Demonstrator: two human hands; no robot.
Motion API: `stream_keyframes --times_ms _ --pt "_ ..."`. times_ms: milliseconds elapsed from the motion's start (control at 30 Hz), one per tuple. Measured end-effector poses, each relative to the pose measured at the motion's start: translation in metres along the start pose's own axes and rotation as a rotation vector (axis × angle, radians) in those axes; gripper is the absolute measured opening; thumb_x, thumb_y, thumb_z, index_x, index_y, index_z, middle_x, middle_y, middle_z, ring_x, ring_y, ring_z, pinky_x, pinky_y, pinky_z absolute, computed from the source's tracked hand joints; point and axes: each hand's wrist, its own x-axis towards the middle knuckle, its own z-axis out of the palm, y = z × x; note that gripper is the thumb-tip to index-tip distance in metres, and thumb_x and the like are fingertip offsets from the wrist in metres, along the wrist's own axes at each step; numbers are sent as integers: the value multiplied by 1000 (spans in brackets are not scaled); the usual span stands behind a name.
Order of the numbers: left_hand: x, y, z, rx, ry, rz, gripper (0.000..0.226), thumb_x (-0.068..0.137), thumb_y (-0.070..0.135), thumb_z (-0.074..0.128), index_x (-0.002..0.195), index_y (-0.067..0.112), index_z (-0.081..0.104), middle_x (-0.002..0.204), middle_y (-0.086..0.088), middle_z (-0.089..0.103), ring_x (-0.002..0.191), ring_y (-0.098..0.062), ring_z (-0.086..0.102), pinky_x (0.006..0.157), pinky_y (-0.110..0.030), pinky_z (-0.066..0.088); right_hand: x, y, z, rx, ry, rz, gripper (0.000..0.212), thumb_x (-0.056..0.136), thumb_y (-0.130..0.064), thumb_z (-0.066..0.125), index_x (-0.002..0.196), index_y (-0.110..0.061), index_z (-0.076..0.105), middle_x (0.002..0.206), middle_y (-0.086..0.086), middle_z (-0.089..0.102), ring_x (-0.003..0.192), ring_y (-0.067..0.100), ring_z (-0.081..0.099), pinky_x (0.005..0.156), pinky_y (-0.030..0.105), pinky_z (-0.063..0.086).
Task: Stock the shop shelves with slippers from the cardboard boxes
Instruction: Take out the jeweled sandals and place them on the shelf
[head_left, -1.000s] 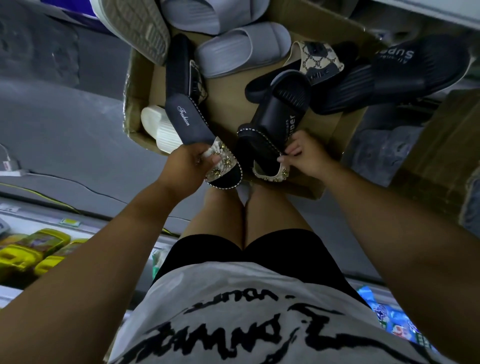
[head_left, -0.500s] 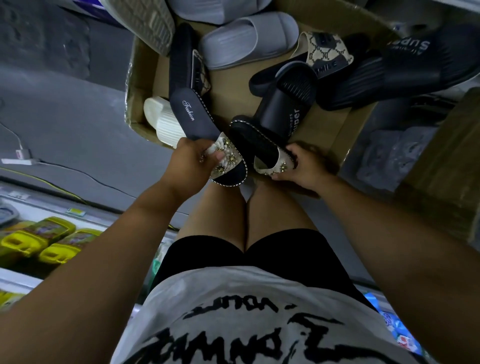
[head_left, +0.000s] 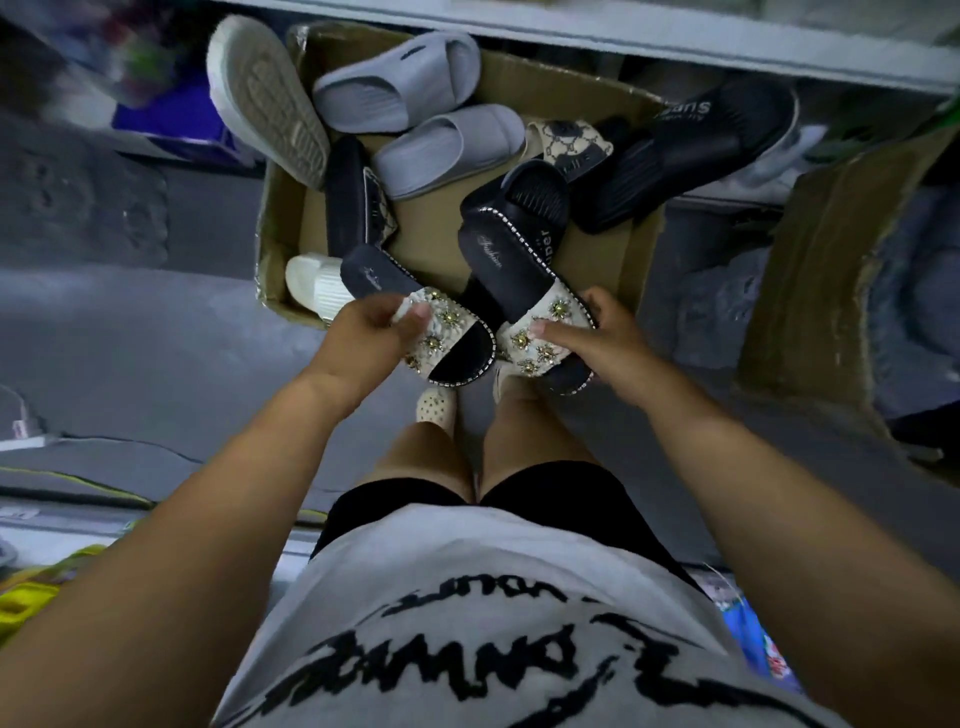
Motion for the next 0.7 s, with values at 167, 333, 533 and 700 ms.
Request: stream_keyframes --times_ms 167,333,533,700 --pt "-43 27 -20 -122 -1 9 27 91 43 74 92 17 70 83 2 63 80 -14 57 76 -35 47 -81 -36 16 311 185 -50 47 78 -40 85 110 -16 62 105 3 76 95 18 73 76 31 57" --pt "-94 63 -28 -77 -105 158 27 91 42 73 100 16 73 94 0 70 86 -10 65 85 -32 54 -153 -57 11 539 308 -189 26 87 -29 78 108 -20 67 103 0 78 96 16 75 87 34 59" --pt "-137 118 15 -208 -335 98 5 102 20 59 101 17 62 71 9 66 65 -7 61 50 -20 46 -212 -67 -32 705 404 -346 56 68 -48 83 108 -12 66 111 15 75 106 32 71 93 48 56" --pt "-159 174 97 -252 -504 144 13 94 26 66 105 18 64 107 -12 67 100 -30 62 91 -57 51 -257 -55 -116 773 477 -445 59 68 -46 88 109 -11 63 109 14 76 102 28 72 95 46 56"
